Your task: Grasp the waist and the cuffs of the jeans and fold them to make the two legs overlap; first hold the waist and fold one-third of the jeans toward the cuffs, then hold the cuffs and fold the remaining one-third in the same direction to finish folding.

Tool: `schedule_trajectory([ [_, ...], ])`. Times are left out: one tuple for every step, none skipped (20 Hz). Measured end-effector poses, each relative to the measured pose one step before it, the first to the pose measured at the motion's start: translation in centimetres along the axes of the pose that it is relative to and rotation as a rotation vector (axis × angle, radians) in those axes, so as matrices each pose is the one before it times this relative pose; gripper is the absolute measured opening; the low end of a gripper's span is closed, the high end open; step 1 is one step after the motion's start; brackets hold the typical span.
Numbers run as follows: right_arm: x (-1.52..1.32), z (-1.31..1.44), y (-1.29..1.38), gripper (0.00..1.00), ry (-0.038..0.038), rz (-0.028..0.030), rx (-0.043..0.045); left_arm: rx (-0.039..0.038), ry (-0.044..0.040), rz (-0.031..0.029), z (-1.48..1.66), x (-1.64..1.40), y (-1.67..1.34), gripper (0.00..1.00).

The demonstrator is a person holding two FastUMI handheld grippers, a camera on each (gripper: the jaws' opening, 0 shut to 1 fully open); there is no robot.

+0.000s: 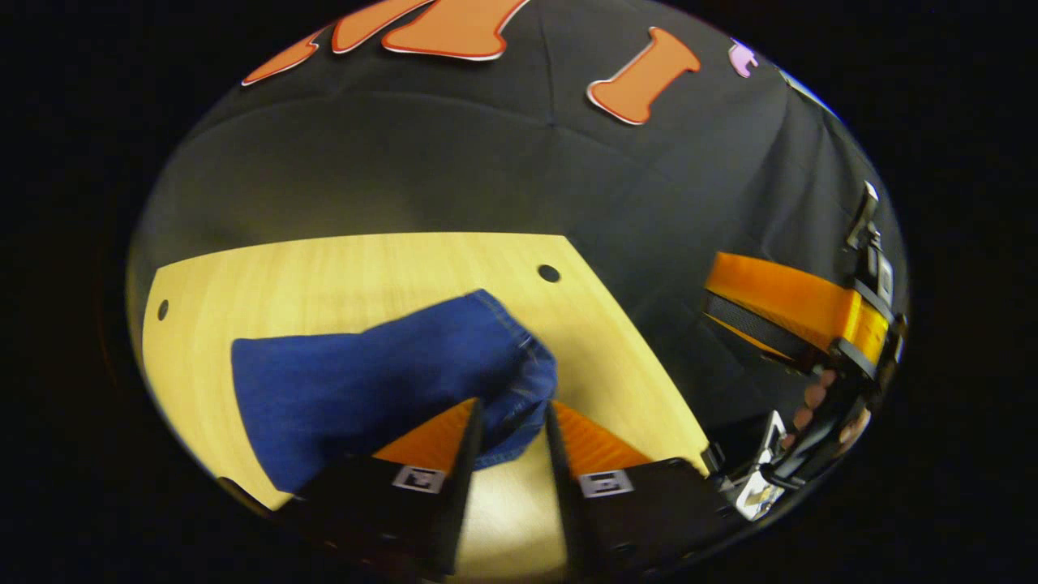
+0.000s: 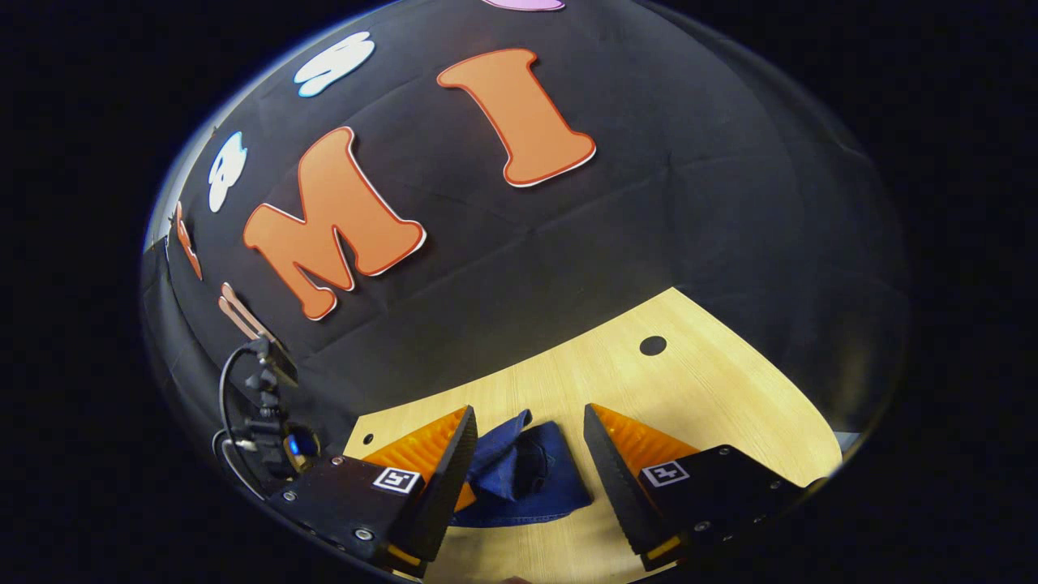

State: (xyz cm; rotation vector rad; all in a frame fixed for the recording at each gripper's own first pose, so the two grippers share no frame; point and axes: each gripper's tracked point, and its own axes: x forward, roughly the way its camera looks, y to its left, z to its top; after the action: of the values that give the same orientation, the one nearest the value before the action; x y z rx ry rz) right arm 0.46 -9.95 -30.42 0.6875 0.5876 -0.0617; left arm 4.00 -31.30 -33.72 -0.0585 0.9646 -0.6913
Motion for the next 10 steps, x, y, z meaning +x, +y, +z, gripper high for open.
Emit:
schedule_trajectory([
  [0.128,0.162,-0.041,0.84,-0.00107,0.00124,0.00474,0.01016,-0.00048,-0.02132,-0.421,-0.437,-0.829,0.65],
  [0.073,0.14,-0.207,0.84,-0.00062,-0.00542,0.00598,0.01793,-0.01419,0.00824,-0.283,-0.823,0.043,0.86],
  [0.038,0.228,0.034,0.84,-0.00536,0.00921,0.00466,0.02453,-0.02406,0.01615,0.5,-0.816,0.142,0.84],
  [-0.114,0.217,-0.052,0.84,-0.00857,-0.0058,0.00165,0.02669,-0.03682,0.02724,0.861,-0.762,0.528,0.91],
  [-0.101,0.475,0.325,0.84,-0.0182,0.0077,-0.00998,0.02866,-0.04306,0.03133,1.141,-0.983,0.694,0.92],
  [0.005,0.356,0.397,0.84,-0.02224,-0.00541,-0.02398,0.03087,-0.0442,0.03979,1.535,-0.784,0.906,0.96],
  [-0.16,0.57,0.43,0.84,-0.02561,0.00062,-0.03601,0.02909,-0.04402,0.03774,0.901,-0.539,0.647,0.96],
  [-0.318,0.481,0.688,0.84,-0.02125,-0.00251,-0.04053,0.02038,-0.04501,0.03676,1.214,-0.722,0.719,0.97],
  [-0.293,0.546,0.646,0.84,-0.02431,0.00538,-0.03634,0.01154,-0.04372,0.03348,1.194,-0.582,0.593,0.97],
  [-0.331,0.632,0.871,0.85,-0.02446,0.00424,-0.03664,0.01063,-0.04516,0.03675,0.956,-0.44,0.481,0.98],
])
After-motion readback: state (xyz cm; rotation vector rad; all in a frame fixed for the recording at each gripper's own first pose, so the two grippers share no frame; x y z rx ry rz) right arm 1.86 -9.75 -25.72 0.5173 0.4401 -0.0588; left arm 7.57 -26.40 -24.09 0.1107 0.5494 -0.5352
